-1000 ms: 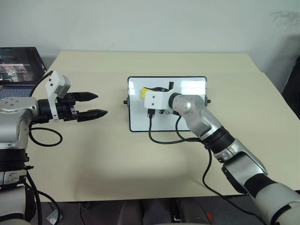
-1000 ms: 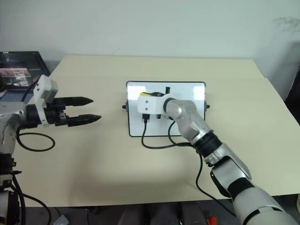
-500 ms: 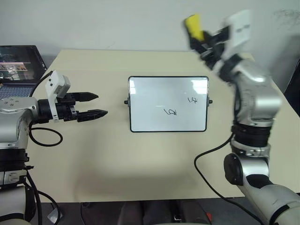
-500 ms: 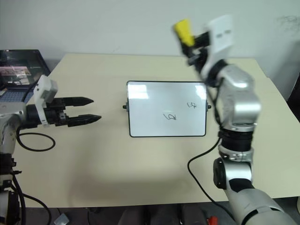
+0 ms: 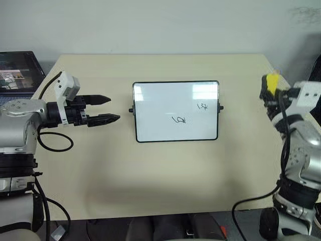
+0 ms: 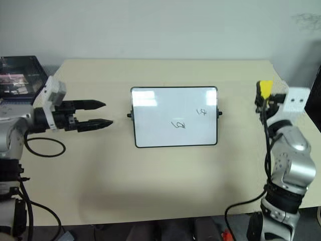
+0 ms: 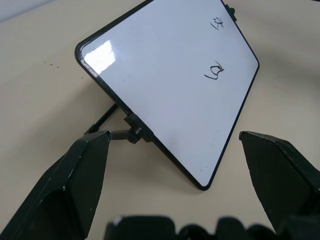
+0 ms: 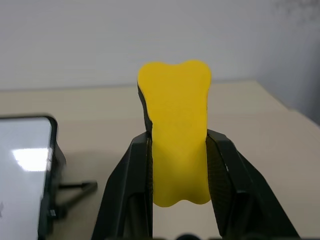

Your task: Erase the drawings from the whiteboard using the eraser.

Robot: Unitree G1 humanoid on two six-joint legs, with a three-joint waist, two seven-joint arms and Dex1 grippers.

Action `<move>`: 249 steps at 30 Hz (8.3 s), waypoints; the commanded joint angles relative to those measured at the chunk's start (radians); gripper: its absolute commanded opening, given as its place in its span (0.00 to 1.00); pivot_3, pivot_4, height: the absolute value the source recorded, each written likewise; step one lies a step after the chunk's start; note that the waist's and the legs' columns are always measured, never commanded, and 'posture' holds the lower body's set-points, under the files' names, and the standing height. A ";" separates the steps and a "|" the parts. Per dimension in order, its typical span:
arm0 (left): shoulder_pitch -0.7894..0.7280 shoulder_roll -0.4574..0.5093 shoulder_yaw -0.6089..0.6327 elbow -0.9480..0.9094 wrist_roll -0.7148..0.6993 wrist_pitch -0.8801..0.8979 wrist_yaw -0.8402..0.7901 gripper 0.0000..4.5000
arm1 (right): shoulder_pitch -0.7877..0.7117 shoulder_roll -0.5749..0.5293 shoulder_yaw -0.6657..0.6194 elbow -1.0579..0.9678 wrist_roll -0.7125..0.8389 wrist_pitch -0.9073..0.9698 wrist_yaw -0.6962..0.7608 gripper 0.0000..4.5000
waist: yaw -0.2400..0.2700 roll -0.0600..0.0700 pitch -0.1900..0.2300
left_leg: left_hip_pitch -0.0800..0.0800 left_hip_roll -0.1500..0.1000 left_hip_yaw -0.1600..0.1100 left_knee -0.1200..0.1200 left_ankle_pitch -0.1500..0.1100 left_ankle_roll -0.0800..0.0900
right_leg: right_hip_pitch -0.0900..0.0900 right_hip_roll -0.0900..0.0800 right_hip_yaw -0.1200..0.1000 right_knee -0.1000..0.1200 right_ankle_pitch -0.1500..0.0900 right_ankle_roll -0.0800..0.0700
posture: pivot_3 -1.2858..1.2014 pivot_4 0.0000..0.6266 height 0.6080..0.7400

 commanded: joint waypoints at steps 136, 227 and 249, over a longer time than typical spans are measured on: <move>0.042 0.061 0.111 -0.087 -0.064 0.065 0.020 1.00 | -0.281 -0.185 1.014 0.414 -0.610 -0.454 0.492 0.24 | 0.004 -0.007 -0.004 | 0.010 0.002 0.000 0.003 0.000 0.000 | 0.006 0.006 0.001 0.002 0.000 -0.003 | 0.52 0.24 1.00; 0.008 0.053 0.073 -0.031 -0.047 0.013 -0.017 1.00 | -0.156 -0.075 0.578 0.184 -0.210 -0.257 -0.008 0.24 | 0.004 -0.001 0.000 | 0.001 0.002 -0.001 0.001 0.000 -0.001 | 0.001 0.007 0.001 0.000 0.000 -0.003 | 0.52 0.24 1.00; 0.016 0.054 0.078 -0.045 -0.049 0.029 -0.004 1.00 | -0.250 -0.171 0.753 0.284 -0.415 -0.121 0.098 0.24 | 0.003 -0.002 -0.001 | 0.001 0.002 0.000 0.002 0.000 -0.001 | 0.000 0.008 0.001 0.000 0.000 -0.003 | 0.52 0.24 1.00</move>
